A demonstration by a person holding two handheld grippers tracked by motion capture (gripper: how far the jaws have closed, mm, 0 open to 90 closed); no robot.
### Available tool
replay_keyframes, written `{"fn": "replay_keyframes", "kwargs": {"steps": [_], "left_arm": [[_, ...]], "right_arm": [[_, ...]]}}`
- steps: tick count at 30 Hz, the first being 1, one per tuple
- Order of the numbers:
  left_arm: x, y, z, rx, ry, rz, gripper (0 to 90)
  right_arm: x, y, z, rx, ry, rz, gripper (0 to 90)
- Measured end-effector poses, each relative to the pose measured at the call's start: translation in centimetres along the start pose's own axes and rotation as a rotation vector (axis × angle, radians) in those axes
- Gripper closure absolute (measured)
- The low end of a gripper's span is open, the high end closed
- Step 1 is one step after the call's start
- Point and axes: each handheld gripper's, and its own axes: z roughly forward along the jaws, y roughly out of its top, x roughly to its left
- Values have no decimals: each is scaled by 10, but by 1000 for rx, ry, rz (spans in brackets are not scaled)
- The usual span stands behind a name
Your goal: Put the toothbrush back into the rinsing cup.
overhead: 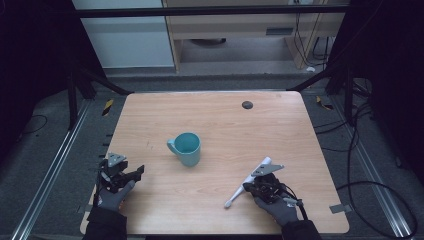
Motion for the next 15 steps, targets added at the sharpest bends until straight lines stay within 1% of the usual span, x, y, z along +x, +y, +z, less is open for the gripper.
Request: {"fn": "replay_keyframes", "kwargs": {"steps": [6, 8, 9, 10, 11, 12, 13, 14, 15], "left_arm": [[0, 0, 0, 0, 0, 1, 319], [0, 0, 0, -2, 1, -1, 319], [0, 0, 0, -2, 1, -1, 319], [0, 0, 0, -2, 1, -1, 319], [0, 0, 0, -2, 1, -1, 319], [0, 0, 0, -2, 1, -1, 319], [0, 0, 0, -3, 2, -1, 319], [0, 0, 0, -3, 2, 0, 319], [1, 0, 0, -3, 3, 0, 319]], "right_arm": [[1, 2, 2, -2, 1, -5, 900], [1, 3, 0, -13, 3, -9, 900], [-1, 6, -5, -37, -12, -6, 900], [-1, 6, -5, -37, -12, -6, 900], [-7, 9, -10, -64, -38, 3, 900], [-7, 9, -10, -64, -38, 3, 900], [-15, 11, -15, -87, -75, 19, 900], [-15, 11, -15, -87, -75, 19, 900], [-18, 13, -16, -95, -102, 24, 900]]}}
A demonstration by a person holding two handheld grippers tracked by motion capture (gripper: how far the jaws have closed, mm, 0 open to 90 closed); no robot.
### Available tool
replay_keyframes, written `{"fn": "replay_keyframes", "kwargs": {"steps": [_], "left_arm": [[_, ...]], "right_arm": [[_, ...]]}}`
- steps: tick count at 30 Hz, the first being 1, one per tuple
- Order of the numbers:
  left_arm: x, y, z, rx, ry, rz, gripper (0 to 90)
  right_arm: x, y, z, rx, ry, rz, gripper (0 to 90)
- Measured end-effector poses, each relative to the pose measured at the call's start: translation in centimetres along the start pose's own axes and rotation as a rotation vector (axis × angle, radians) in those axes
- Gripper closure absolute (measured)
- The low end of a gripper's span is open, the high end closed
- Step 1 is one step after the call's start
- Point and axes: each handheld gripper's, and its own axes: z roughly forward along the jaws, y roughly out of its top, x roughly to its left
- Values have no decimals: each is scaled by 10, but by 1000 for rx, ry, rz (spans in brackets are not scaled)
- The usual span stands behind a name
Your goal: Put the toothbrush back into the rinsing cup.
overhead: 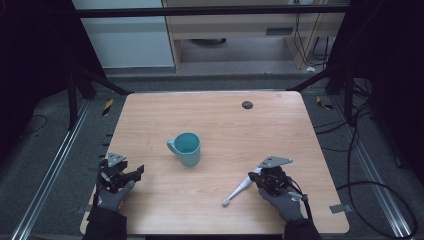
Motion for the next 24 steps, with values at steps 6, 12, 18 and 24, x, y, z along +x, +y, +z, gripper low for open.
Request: {"fn": "replay_keyframes", "kwargs": {"steps": [6, 12, 18, 24], "left_arm": [[0, 0, 1, 3, 1, 2, 319], [-1, 0, 2, 7, -3, 8, 319], [0, 0, 2, 6, -2, 6, 319], [-1, 0, 2, 6, -3, 8, 321]], "right_arm": [[-31, 6, 4, -18, -105, 53, 899], [-55, 8, 15, -4, -153, 101, 898], [-67, 12, 24, 4, -175, 106, 899], [-69, 12, 31, 29, -174, 106, 899]]}}
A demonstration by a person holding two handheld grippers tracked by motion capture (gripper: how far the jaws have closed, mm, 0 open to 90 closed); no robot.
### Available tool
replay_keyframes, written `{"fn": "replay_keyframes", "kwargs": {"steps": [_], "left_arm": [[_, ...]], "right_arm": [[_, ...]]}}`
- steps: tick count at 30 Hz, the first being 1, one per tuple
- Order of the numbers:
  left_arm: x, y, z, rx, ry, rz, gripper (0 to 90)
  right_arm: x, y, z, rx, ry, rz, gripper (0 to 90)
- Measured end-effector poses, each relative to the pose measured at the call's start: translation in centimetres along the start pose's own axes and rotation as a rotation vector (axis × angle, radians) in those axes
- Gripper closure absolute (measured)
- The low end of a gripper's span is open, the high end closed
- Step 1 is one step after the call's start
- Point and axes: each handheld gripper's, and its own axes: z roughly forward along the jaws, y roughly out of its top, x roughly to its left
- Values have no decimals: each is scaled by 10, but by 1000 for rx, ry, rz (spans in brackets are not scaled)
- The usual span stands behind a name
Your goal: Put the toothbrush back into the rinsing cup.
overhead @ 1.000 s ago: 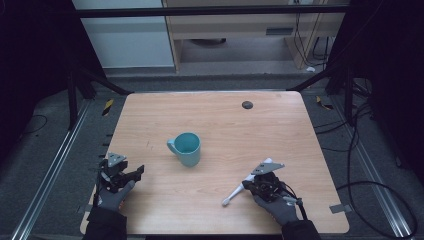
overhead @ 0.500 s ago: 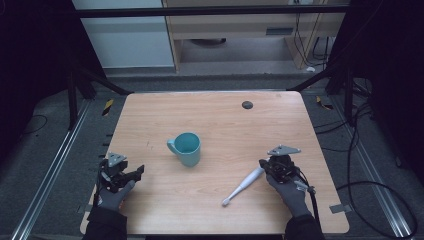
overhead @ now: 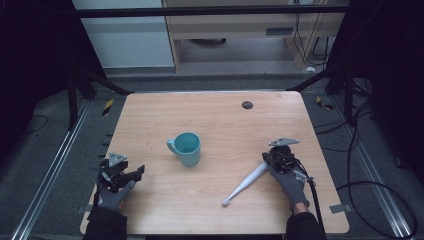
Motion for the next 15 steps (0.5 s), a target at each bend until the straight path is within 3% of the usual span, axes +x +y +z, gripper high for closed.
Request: {"fn": "replay_keyframes", "kwargs": {"steps": [15], "left_arm": [[0, 0, 0, 0, -1, -1, 321]], "right_arm": [[-1, -4, -6, 30, -33, -25, 898]]}}
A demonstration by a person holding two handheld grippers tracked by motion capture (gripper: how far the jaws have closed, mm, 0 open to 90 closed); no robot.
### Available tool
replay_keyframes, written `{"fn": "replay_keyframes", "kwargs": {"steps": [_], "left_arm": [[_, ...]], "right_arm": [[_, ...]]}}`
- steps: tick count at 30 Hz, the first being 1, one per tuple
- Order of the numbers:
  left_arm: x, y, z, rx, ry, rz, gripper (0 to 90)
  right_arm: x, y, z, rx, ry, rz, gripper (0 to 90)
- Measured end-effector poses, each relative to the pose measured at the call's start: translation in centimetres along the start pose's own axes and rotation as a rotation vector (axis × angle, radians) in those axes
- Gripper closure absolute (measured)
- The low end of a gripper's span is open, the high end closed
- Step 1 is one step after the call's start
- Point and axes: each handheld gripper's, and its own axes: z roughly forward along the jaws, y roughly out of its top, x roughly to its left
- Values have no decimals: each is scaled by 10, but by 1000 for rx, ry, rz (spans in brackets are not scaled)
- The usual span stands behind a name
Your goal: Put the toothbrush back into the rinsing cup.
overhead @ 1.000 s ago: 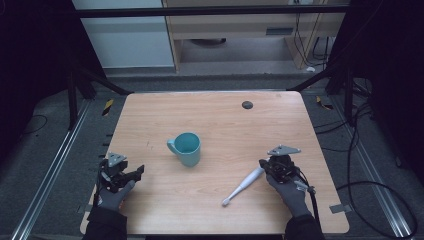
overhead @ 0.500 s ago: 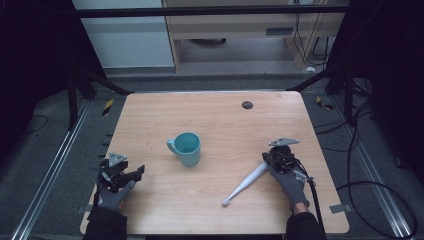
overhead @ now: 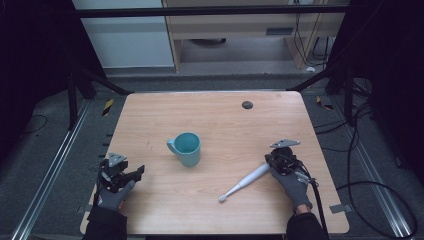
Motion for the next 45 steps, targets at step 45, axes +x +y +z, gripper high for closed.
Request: {"fn": "replay_keyframes", "kwargs": {"steps": [45], "left_arm": [[0, 0, -3, -9, -2, -5, 323]], "right_arm": [[12, -33, -40, 49, 16, -28, 896]]}}
